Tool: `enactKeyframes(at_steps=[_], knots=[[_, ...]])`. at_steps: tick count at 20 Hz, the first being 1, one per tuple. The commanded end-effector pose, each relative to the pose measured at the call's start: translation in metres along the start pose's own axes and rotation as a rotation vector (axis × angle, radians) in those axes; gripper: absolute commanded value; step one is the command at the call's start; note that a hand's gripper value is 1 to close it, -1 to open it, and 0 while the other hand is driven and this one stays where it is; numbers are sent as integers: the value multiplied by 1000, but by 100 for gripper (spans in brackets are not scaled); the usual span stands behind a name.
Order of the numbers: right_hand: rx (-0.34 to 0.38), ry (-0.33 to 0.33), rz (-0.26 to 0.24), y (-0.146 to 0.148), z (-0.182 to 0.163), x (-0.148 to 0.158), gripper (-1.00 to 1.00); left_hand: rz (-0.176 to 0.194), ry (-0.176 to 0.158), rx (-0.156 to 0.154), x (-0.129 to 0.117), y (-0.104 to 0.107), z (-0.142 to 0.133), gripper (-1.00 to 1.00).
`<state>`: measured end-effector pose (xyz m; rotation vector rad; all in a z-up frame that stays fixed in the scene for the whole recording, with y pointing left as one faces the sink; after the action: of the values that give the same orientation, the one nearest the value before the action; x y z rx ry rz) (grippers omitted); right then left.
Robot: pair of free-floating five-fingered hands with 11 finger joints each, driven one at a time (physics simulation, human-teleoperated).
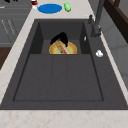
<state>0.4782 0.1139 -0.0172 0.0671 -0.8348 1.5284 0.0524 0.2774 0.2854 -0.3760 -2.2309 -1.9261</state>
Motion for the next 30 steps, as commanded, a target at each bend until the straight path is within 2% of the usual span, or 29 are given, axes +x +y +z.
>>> enactKeyframes(at_steps=[1, 7, 10, 22, 26, 30], knots=[[-67, -12, 58, -11, 22, 0, -100, 0, 0, 0, 0, 0, 0, 0], [-183, -24, 122, -9, 52, 0, -100, 0, 0, 0, 0, 0, 0, 0], [-278, -22, 142, -5, 65, 3, -100, 0, 0, 0, 0, 0, 0, 0], [-580, -28, 253, 17, 114, 14, -100, 0, 0, 0, 0, 0, 0, 0], [-668, -32, 276, 20, 133, 17, -100, 0, 0, 0, 0, 0, 0, 0], [-727, -40, 297, 15, 152, 20, -100, 0, 0, 0, 0, 0, 0, 0]])
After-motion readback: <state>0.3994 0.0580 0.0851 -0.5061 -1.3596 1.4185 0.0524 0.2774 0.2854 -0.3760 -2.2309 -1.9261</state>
